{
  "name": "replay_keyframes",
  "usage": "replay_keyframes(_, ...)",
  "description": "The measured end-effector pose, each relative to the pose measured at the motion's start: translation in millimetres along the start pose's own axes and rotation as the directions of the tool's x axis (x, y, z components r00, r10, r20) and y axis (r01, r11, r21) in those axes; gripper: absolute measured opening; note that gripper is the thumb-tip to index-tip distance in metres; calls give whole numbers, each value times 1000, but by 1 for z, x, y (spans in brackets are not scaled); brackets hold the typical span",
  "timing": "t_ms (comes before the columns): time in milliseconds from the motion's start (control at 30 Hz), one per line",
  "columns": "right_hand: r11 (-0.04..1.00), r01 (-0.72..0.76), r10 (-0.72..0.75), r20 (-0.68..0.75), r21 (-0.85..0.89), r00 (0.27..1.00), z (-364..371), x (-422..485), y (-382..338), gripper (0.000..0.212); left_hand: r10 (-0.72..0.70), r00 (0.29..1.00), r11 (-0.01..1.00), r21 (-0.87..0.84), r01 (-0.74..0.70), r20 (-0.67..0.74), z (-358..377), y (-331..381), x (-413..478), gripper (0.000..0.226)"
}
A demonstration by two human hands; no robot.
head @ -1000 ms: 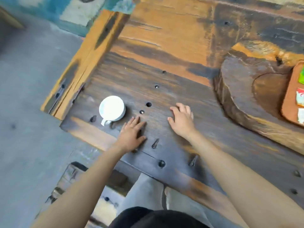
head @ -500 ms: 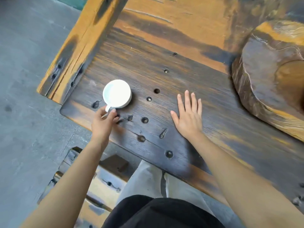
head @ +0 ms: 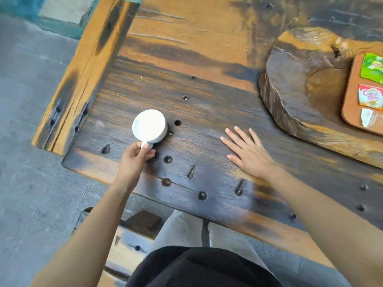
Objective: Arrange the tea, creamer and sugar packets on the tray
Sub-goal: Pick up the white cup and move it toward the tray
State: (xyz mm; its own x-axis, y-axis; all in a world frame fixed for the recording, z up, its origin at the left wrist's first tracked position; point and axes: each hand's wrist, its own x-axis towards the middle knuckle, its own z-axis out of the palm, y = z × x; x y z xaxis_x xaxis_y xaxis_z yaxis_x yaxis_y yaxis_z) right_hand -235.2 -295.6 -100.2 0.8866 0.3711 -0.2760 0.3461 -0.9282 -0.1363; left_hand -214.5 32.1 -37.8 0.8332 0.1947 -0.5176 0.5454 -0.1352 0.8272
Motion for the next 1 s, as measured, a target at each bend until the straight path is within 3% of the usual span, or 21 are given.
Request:
replay_keyframes(400, 955, -272, 277, -24, 114, 961, 8, -80, 36, 55, 88, 927, 988, 85, -127, 364, 100, 66, 1, 13)
replay_keyframes(567, 854, -473, 492, -43, 216, 870, 17, -106, 35, 58, 96, 846, 971, 137, -195, 525, 155, 96, 6, 15)
replay_keyframes(733, 710, -644, 687, -84, 285, 721, 25, -110, 22, 56, 90, 789, 963, 149, -225, 608, 210, 117, 13, 15)
replay_keyframes(1000, 694, -661, 713, -146, 283, 686, 31, -109, 21, 50, 133, 714, 944, 131, -302, 688, 288, 140, 21, 20)
